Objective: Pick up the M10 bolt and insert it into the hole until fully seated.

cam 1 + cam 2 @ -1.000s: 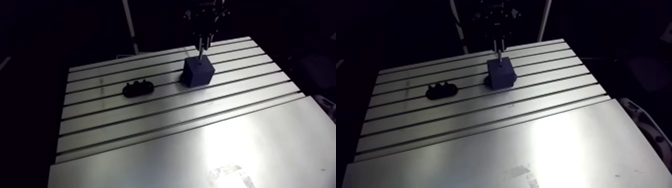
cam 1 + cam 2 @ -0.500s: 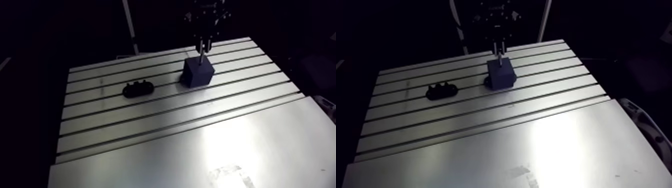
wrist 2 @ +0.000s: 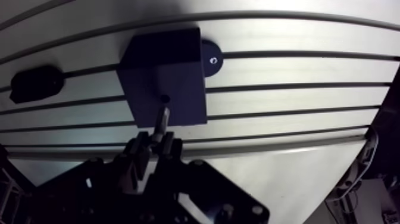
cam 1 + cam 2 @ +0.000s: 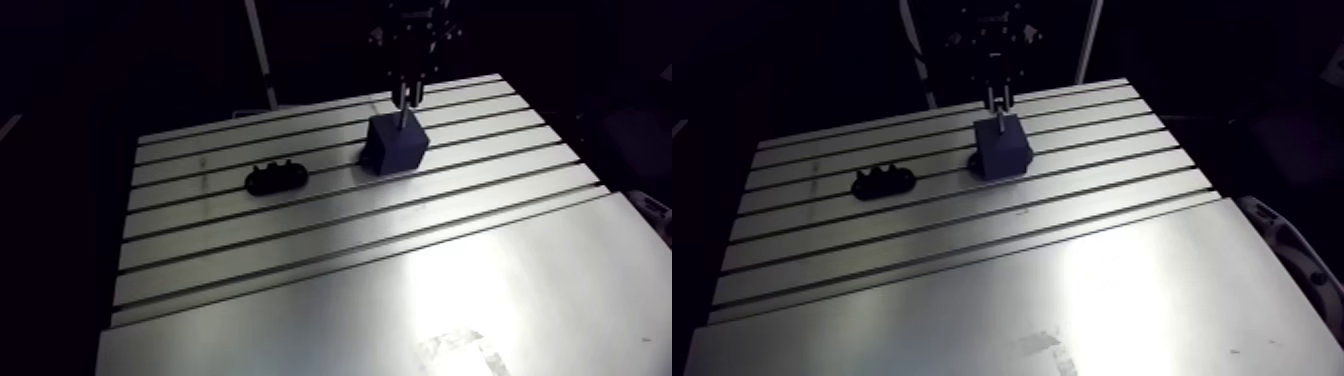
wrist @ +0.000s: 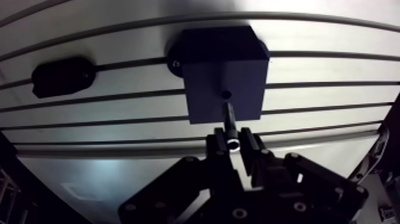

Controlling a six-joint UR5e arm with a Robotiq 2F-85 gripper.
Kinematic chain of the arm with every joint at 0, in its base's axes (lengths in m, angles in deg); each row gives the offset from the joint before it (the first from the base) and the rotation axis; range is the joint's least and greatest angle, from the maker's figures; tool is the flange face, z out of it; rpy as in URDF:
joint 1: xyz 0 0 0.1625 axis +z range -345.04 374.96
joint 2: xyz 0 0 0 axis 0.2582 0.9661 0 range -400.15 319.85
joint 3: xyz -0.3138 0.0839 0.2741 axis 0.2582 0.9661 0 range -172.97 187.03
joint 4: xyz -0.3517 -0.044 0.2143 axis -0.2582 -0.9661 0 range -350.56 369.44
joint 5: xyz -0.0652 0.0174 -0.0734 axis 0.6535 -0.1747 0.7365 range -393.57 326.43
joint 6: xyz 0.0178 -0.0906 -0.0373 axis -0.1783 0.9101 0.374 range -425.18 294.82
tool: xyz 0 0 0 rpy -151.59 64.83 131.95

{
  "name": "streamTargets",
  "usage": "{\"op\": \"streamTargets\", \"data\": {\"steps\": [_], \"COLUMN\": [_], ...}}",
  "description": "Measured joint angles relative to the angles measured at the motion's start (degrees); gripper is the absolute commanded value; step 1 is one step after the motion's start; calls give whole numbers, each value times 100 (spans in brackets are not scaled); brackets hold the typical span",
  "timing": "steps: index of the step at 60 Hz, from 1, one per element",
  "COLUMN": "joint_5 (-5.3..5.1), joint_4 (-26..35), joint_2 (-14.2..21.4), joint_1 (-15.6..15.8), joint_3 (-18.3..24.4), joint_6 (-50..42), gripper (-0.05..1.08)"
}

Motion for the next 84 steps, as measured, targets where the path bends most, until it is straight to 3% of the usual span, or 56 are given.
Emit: {"op": "streamTargets", "data": {"steps": [84], "joint_5": [-14], "joint_4": [-49], "joint_2": [-45], "joint_1": [-12], "joint_3": [3], "joint_6": [4], "gripper": [108]}}
